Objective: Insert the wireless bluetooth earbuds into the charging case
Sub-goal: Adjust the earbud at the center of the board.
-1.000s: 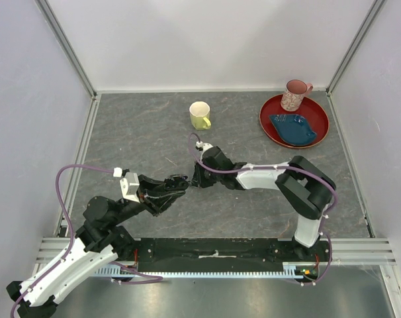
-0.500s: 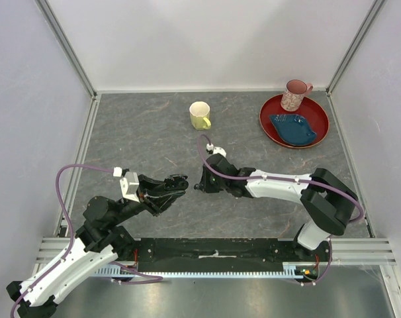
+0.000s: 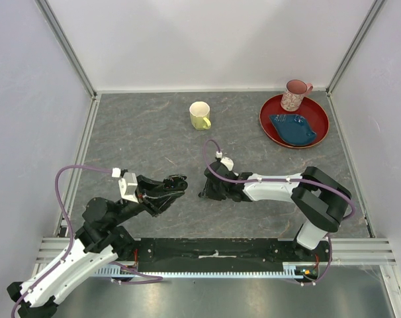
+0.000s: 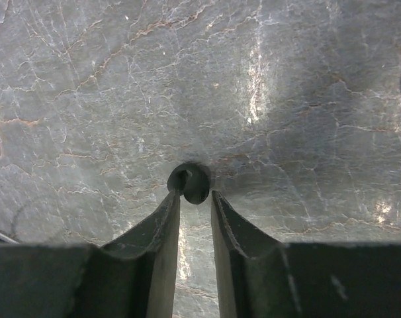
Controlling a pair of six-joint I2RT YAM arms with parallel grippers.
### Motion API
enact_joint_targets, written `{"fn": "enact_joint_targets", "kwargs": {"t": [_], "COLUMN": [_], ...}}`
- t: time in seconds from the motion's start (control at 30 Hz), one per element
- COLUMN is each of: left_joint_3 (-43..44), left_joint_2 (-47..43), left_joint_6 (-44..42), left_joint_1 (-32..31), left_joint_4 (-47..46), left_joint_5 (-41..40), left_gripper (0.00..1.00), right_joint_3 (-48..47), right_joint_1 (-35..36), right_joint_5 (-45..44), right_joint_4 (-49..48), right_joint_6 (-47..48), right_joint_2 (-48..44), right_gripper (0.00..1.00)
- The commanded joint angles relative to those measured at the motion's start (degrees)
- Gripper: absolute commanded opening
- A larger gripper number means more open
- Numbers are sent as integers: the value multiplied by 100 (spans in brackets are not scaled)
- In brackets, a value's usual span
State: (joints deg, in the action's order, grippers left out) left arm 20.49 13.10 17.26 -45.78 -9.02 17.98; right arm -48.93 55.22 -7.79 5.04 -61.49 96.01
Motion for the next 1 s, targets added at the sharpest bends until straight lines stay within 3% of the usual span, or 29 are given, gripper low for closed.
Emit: {"fn": "enact_joint_targets", "kwargs": {"t": [0.0, 0.3, 0.47, 0.7, 0.97], "left_joint_3": [-19, 16, 60, 34, 60], "left_joint_2": [-168, -45, 8, 69, 105], "left_joint_6": [155, 138, 129, 155, 173], "left_joint_1": [-19, -28, -19, -27, -19], "left_joint_4": [-56, -48, -48, -127, -136], "left_joint_5": [-163, -181, -154, -145, -137], "left_gripper": [2, 2, 2, 2, 2], "right_joint_3": [6, -56, -126, -231, -293], "right_joint_1": [-3, 6, -20, -494, -750], "right_joint_5": [-3, -47, -434, 1171, 2009], "right_joint_4": [-337, -345, -108, -240, -469], "right_joint_6": [-196, 374, 1595, 3212, 4426], "right_joint_2": [14, -397, -794, -365, -109], "right_gripper": [34, 45, 51, 45, 41]}}
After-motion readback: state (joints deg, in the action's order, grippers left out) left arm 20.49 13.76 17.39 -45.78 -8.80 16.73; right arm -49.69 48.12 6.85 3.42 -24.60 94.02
